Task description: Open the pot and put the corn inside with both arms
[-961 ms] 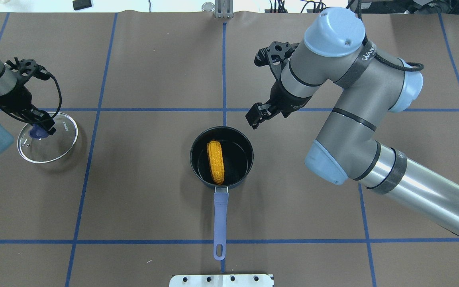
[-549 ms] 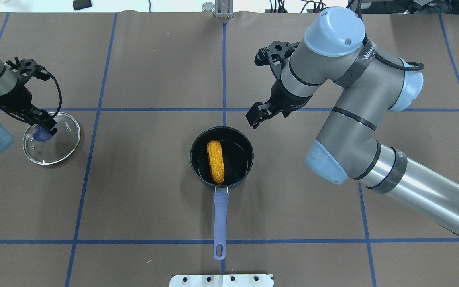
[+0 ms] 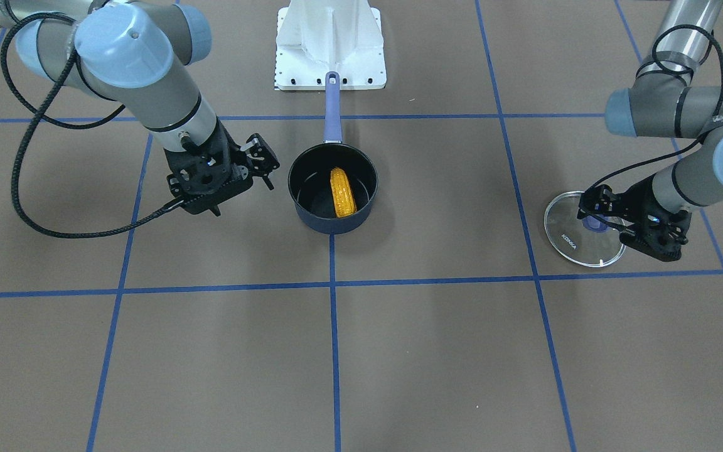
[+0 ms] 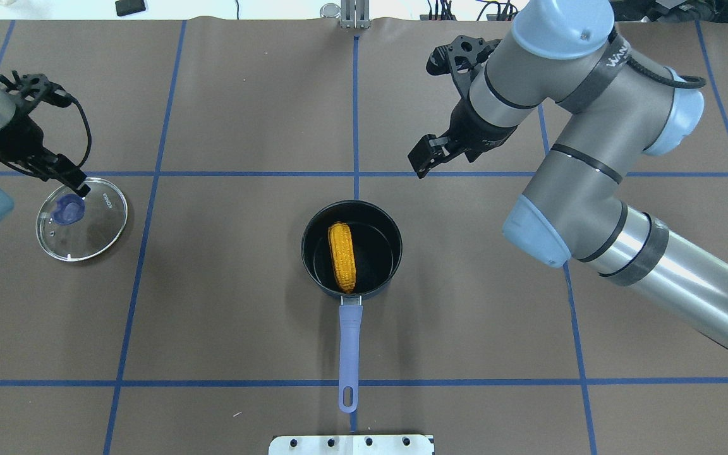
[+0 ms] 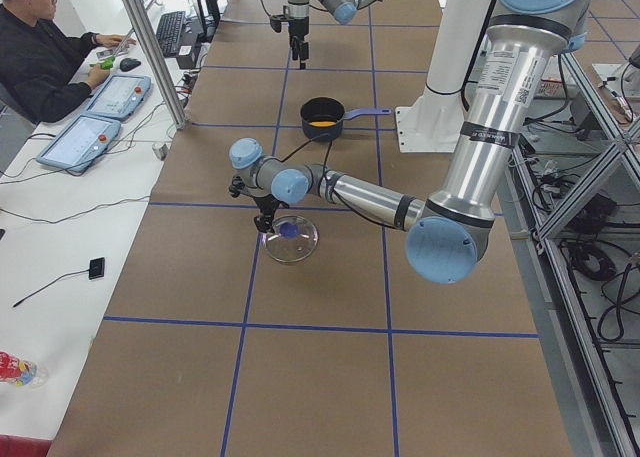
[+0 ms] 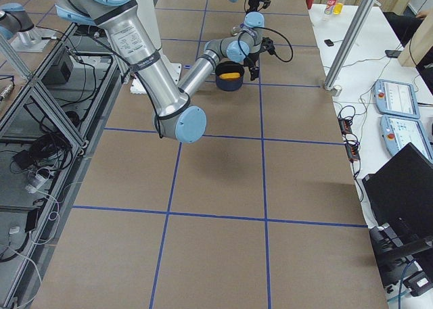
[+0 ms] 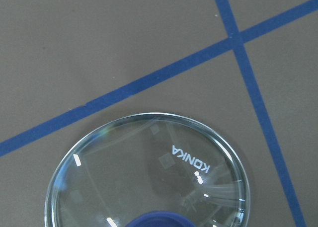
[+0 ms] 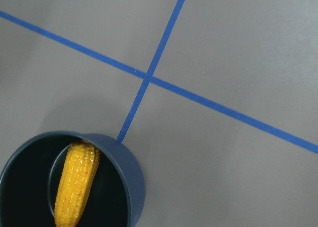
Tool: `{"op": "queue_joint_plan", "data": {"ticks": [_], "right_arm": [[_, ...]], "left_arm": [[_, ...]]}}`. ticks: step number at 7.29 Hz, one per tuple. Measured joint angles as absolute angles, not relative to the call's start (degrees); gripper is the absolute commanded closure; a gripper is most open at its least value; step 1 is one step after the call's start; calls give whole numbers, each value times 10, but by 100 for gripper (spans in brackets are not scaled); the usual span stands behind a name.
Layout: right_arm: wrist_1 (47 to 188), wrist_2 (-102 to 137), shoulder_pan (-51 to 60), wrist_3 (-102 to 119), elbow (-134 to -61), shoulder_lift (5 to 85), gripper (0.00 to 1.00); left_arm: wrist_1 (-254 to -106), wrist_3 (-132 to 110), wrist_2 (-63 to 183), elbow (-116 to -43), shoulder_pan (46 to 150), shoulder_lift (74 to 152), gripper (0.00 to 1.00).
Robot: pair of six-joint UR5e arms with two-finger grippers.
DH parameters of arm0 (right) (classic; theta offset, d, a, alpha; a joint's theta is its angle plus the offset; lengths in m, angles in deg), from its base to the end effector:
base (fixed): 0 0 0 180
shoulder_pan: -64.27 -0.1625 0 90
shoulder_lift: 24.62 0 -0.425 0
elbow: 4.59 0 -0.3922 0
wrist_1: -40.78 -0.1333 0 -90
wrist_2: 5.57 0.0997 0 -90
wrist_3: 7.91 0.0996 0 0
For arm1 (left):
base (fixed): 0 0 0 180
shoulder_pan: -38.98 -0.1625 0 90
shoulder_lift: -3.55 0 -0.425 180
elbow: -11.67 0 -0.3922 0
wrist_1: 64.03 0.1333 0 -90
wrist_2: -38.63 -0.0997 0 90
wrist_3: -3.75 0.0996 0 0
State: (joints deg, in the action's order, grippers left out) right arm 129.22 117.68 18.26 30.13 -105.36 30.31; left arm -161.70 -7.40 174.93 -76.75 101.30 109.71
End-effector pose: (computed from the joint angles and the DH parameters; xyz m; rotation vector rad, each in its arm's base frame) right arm -0.3922 -0.5196 0.2120 0.2482 -0.9420 -0.3354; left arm 0.2320 -0.5741 0.4979 0.0814 0.8805 0.4264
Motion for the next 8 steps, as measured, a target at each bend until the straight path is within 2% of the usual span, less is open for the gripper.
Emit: {"op": "queue_joint_plan", "data": {"ticks": [5,8], "right_arm": [[1298,1179,97,265,-1074,377,0],[1297,1194,8,249,-1117,516,0]], "left_arm": [[-1610,8,1752,-778,1170,1081,0],[-1603,83,1754,-795,1243,1029,0]]}}
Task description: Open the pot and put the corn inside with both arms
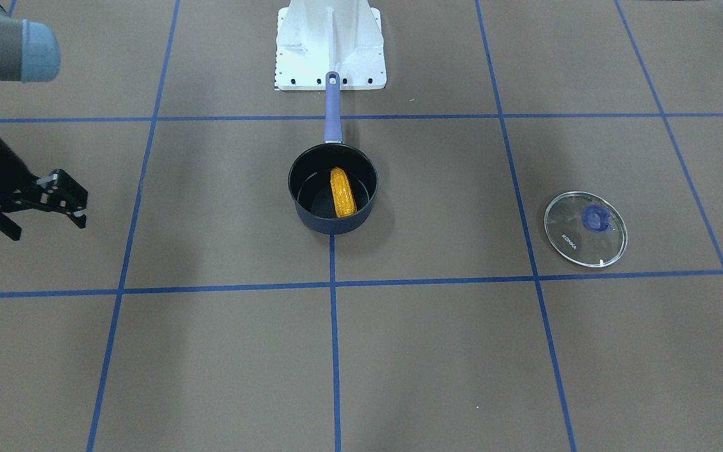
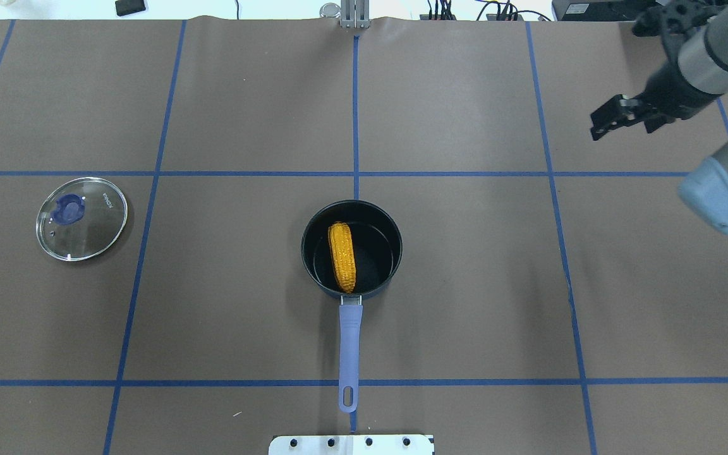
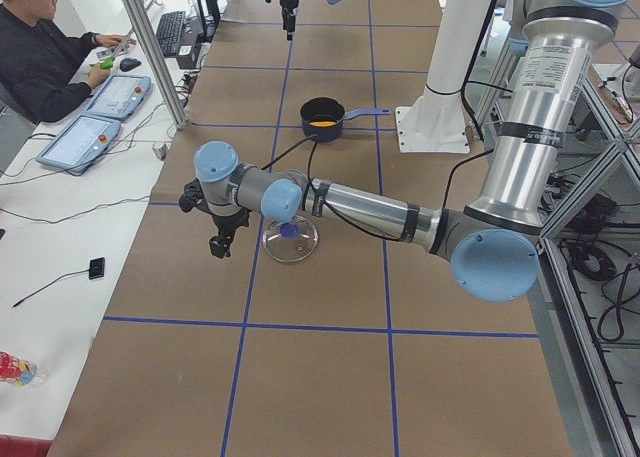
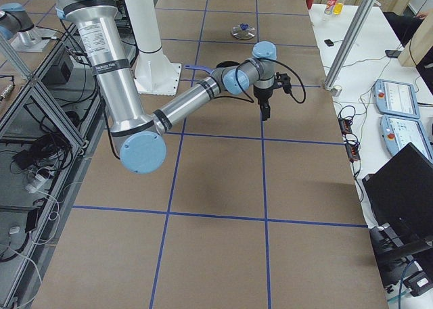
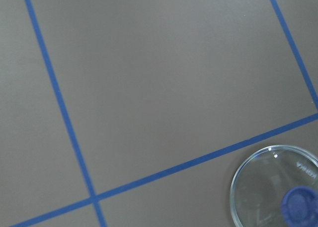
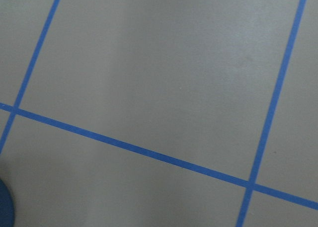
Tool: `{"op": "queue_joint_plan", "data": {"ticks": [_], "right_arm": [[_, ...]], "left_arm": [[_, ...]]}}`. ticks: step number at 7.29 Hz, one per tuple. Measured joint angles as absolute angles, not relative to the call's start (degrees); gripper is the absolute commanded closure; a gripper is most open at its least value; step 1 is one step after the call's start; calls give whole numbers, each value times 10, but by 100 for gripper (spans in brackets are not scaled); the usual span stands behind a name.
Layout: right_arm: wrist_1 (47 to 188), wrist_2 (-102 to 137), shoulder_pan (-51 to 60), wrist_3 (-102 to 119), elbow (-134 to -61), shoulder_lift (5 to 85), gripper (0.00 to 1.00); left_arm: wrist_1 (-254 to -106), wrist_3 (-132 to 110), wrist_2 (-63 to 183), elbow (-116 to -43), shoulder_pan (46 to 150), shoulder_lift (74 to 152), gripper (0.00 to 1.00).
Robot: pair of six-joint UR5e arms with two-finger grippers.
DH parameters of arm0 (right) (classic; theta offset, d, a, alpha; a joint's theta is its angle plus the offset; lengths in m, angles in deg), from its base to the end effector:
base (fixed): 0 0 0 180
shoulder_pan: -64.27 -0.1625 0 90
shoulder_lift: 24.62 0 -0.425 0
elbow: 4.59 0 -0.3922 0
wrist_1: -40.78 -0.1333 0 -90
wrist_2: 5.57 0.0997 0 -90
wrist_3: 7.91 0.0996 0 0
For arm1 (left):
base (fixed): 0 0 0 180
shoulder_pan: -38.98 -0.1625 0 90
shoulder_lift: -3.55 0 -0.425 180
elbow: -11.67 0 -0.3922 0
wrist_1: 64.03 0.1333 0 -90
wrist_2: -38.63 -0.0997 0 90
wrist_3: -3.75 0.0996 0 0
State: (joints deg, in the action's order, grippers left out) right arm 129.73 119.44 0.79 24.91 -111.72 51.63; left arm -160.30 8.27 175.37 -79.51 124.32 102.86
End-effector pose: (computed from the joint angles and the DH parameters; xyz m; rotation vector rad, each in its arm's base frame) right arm -0.1843 -0.5399 0.3905 0.1742 -0.7832 -0.0662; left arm -0.0143 -0.5726 0.5471 0.2758 0.8123 0.2696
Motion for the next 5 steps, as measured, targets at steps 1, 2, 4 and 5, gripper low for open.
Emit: {"op": "queue_joint_plan", "data": {"ticks": [1,2,4,5], "right_arm": [[1298,1204,-33,204,-1125,566,0],[1303,1220,-78,131,-1122,608,0],[1336,1267,-162,36,-1106,658,0],[1349,1280,-197,-6,-1100,681,0]], "left_arm": [[-1599,101,1754,-797,1258,1020,0],[-1587,110,1754,-798,1266,1018,0],[-1559,125,1755,-797,1273,1016,0],[-1545,130,1755,-797,1277,1016,0]]}}
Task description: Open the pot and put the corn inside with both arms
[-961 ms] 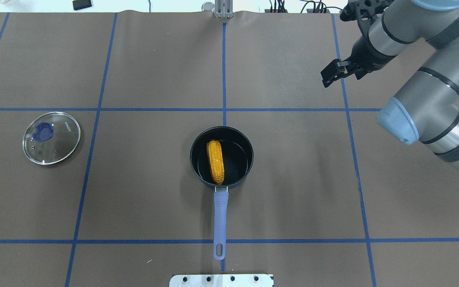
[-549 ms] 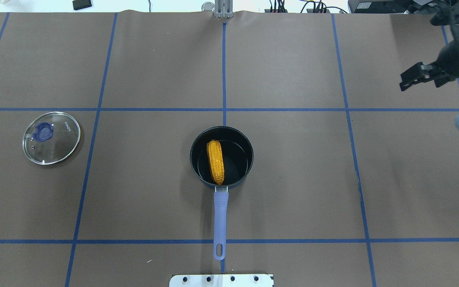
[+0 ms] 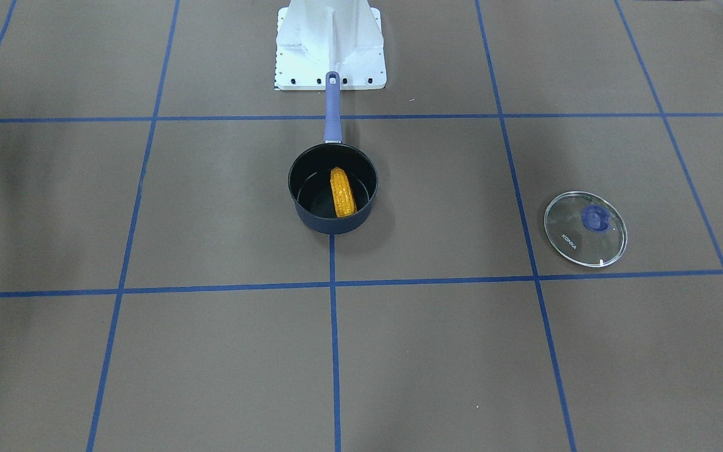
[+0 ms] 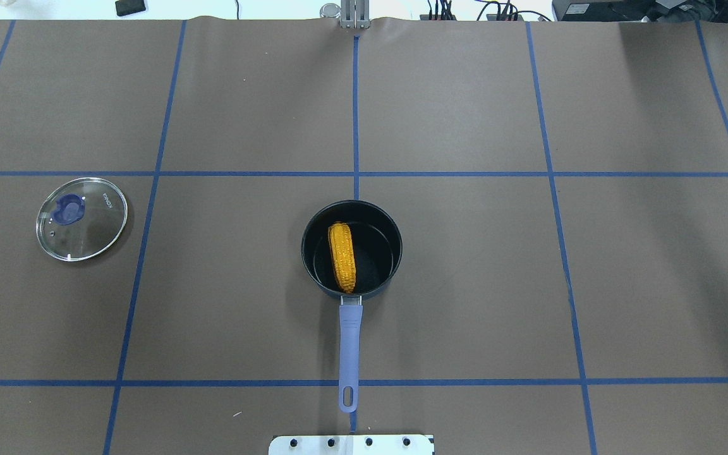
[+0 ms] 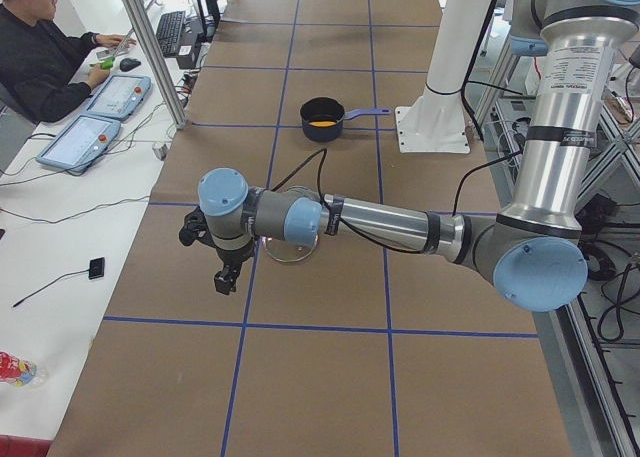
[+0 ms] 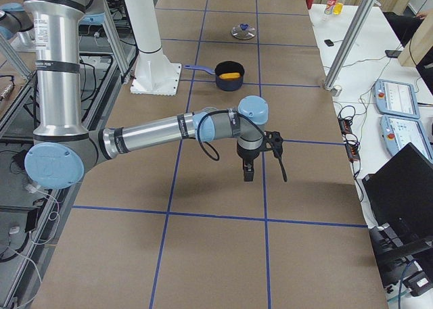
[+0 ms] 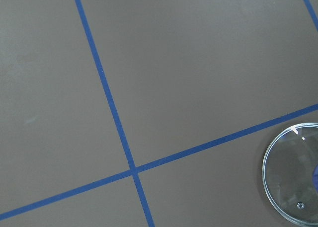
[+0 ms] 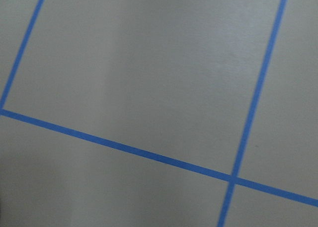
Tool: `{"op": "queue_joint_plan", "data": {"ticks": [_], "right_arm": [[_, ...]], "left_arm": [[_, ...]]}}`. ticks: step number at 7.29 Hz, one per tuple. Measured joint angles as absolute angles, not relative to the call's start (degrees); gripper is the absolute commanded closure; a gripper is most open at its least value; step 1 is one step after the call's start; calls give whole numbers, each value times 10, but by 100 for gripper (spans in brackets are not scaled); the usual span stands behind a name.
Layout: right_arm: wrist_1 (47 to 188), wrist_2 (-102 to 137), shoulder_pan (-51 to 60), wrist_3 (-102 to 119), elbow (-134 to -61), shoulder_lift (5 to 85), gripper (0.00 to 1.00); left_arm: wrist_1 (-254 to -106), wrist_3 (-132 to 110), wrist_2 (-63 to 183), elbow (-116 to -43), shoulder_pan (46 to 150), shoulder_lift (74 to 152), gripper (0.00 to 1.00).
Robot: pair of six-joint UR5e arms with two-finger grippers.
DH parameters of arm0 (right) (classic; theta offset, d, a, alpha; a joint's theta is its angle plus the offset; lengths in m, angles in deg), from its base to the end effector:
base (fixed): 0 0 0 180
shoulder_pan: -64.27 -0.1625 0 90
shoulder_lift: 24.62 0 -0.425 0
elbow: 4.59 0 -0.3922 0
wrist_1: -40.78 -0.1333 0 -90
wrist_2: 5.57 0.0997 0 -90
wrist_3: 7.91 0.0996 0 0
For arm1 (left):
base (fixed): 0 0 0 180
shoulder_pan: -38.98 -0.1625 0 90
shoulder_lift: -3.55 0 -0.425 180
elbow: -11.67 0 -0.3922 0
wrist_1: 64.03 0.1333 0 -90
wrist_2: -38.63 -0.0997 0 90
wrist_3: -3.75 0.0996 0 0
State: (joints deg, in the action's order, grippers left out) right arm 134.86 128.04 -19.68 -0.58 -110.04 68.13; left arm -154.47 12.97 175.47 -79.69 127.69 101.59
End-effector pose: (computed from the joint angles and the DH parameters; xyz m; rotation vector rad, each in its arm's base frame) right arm 0.0145 -0.4758 0.5571 0.0536 -0.7711 -0.0360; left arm -0.0481 -0.5575 0.5694 0.2186 0.8042 0.2429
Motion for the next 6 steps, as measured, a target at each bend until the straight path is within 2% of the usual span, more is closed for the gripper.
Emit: {"op": "queue_joint_plan", "data": {"ticks": [6], "right_arm": [[1357,1251,-238,-86,-1097,721,0]], "left_arm": [[-1443,134,1754,-829,1296,993,0]]}}
